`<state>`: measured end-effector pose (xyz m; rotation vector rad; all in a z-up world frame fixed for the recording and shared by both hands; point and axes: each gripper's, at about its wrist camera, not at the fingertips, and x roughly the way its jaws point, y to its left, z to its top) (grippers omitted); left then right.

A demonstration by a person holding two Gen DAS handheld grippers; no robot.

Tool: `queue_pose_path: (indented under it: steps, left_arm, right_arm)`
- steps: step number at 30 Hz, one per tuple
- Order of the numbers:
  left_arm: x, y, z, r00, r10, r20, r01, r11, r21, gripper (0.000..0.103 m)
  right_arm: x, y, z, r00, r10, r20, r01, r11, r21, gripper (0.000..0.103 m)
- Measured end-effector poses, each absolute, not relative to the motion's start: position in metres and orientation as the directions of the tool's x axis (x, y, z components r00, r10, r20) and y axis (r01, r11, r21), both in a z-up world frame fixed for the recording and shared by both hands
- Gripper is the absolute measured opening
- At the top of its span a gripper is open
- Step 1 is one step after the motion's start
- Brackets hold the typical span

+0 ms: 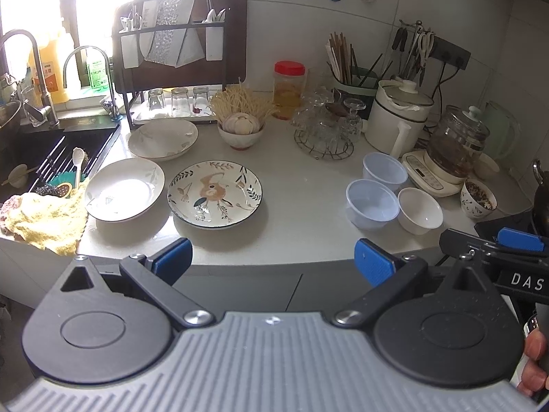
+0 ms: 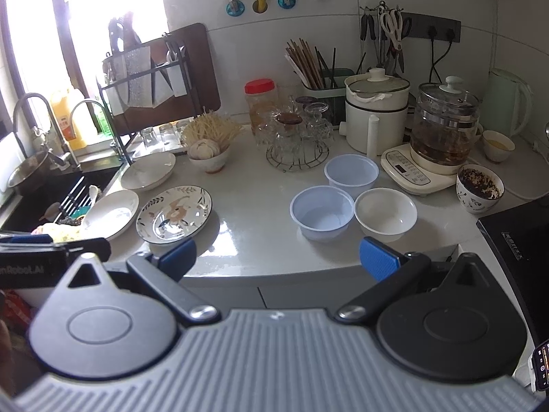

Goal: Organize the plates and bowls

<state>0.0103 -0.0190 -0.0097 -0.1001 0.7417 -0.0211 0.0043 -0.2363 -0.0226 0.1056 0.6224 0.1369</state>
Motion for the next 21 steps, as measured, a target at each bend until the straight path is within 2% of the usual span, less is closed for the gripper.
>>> queue_pose_path:
  steps: [21]
  left_arm:
    - [0.0078, -0.0205, -0.0136, 0.736, -0.066, -0.674, -0.002, 0.995, -0.101, 0.102]
  right_arm:
    - [0.0014, -0.2351, -0.0253, 0.808, 0.167, -0.565, -0.102, 0.984, 0.145, 0.103]
